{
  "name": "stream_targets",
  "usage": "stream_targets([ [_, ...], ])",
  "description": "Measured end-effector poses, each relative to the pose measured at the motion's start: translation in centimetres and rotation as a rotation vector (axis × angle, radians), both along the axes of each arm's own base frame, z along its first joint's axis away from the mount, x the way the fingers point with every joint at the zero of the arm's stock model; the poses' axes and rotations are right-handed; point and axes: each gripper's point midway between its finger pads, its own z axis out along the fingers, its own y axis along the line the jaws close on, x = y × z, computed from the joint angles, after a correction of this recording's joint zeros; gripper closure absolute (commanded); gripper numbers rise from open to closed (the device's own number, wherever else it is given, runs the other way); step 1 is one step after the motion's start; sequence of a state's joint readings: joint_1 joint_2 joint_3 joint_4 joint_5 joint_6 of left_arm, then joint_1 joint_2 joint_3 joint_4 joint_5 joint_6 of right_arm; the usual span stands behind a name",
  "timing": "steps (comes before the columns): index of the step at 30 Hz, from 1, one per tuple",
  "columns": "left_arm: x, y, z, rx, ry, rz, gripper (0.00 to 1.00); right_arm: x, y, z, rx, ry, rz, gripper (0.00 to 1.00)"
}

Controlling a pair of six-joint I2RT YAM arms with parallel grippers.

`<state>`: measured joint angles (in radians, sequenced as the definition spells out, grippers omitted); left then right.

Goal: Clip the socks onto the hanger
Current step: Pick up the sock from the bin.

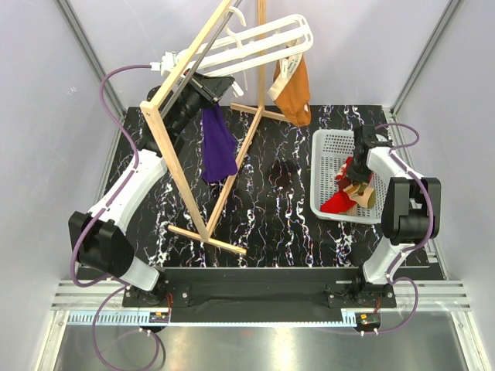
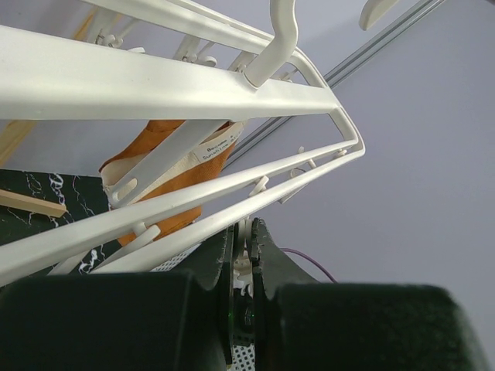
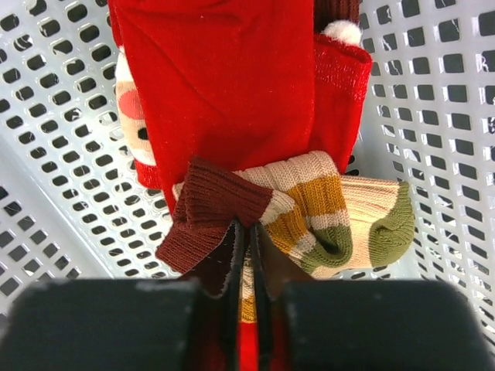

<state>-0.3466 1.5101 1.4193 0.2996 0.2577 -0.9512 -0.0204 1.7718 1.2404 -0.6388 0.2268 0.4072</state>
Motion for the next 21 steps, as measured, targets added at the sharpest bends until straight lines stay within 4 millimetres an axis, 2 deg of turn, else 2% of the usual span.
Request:
stream_targets([
  [1,0.0,0.0,0.0,0.0,0.0,0.0,1.0,0.0,0.0,0.0,-0.001,0.001,0.002,1.0],
  [6,0.0,0.0,0.0,-0.001,-0.003,0.0,1.0,-0.1,0.0,0.1,-0.003,0.0,0.004,1.0],
  [10,0.0,0.0,0.0,-0.004,0.0,-0.003,1.0,-0.3,0.1,2.1,-0.002,-0.038,0.023,1.0],
  [12,-0.1,-0.1,0.1,-0.01,0.002,-0.009,1.0,-0.3,0.6,4.6,0.014,-0.102,0.056,1.0],
  [15,-0.2,-0.2,0.1,-0.021,0.008,-0.018,1.0,-0.1,2.7,9.7,0.066,-0.257,0.143,1.0],
  [17,-0.3,-0.3,0.2,-0.03,0.01,-0.026,1.0,-0.2,5.0,13.0,0.118,-0.361,0.223,1.0],
  [21,-0.5,-0.5,0.4,-0.047,0.013,-0.043,1.0,-0.5,11.0,19.2,0.242,-0.539,0.418,1.0],
])
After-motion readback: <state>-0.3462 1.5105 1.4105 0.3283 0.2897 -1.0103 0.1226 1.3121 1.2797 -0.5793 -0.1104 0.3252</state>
